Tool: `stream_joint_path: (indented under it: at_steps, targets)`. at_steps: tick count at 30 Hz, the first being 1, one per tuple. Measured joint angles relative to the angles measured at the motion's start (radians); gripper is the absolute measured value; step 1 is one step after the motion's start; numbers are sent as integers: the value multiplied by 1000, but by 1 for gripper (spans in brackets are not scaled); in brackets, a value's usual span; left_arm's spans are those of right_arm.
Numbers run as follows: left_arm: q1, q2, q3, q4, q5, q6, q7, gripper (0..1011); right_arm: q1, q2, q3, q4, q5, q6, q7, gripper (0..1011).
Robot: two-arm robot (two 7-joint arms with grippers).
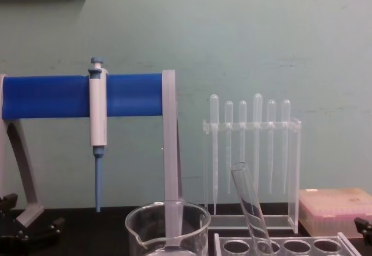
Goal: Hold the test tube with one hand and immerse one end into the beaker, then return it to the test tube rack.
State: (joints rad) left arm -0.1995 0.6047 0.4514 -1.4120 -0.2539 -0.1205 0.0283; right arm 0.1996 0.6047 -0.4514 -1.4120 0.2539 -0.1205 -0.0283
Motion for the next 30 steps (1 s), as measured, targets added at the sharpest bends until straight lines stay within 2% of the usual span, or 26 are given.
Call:
stream_joint_path:
  at_steps: [30]
  targets:
    - [0, 0, 0, 0, 0, 0, 0, 1000, 0, 0, 0, 0, 0, 0, 0, 1003]
